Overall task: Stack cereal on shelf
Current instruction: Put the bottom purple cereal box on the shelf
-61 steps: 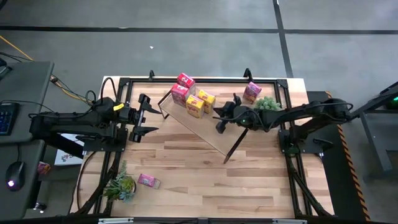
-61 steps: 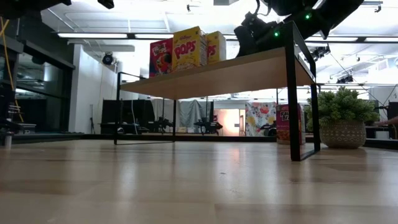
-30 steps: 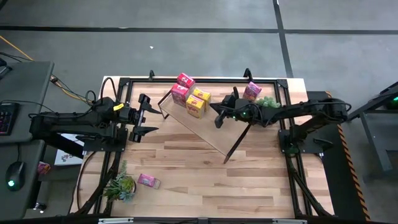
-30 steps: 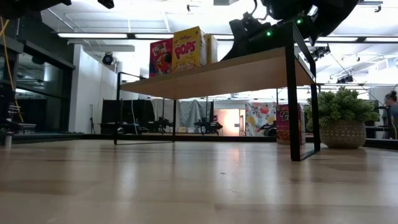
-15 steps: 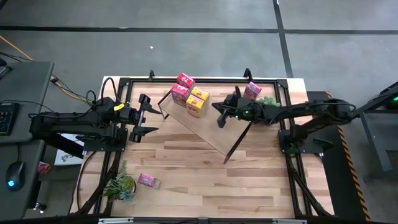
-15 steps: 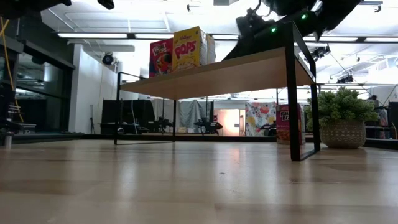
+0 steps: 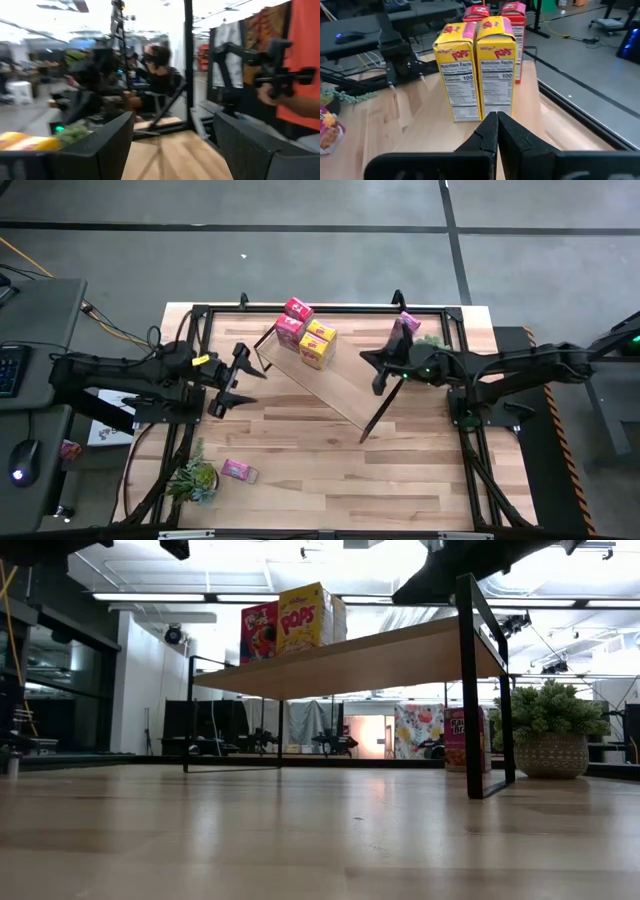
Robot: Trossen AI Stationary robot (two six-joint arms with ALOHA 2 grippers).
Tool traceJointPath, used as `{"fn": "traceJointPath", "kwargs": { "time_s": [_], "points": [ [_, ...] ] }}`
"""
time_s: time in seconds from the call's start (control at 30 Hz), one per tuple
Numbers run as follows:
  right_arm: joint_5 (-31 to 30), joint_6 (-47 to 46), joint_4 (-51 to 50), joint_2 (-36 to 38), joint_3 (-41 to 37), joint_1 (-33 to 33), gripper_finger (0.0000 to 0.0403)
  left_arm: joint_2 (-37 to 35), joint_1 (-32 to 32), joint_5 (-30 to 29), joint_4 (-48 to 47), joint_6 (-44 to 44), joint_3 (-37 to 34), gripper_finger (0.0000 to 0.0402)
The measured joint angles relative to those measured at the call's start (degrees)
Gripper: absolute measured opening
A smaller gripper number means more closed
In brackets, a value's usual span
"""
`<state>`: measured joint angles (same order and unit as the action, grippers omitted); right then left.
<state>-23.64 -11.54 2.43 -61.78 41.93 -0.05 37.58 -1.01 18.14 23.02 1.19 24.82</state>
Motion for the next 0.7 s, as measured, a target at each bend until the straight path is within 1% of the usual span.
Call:
{"fn": "traceJointPath", "kwargs": {
  "time_s": [0.13,0.3,0.4,0.5,0.6,0.7],
  "points": [
    [-3.27,0.04,-2.92,1.13,0.0,1.7,0.0,3.45,4.36,-0.13,-1.17,-0.52,1.96,0.0266],
    [-4.43,-0.57,-5.9,1.14,0.0,2.49,0.0,8.96,9.54,-2.34,-4.83,1.72,6.29,0.0266],
    [-4.61,-1.84,-7.52,1.14,0.0,2.47,0.0,11.77,12.7,-2.41,-12.94,1.94,11.28,0.0266],
    [-4.63,-1.94,-8.28,1.14,0.0,2.47,0.0,14.19,16.74,-2.69,-24.24,-0.03,17.35,0.0267],
    [-4.63,-1.99,-8.55,1.14,0.0,2.47,0.0,17.0,21.34,-4.92,-32.41,-4.85,22.15,0.0267],
    [-4.62,-2.04,-8.74,1.14,0.0,2.47,0.0,19.85,26.79,-8.31,-37.06,-10.9,24.75,0.0267]
  ]
}}
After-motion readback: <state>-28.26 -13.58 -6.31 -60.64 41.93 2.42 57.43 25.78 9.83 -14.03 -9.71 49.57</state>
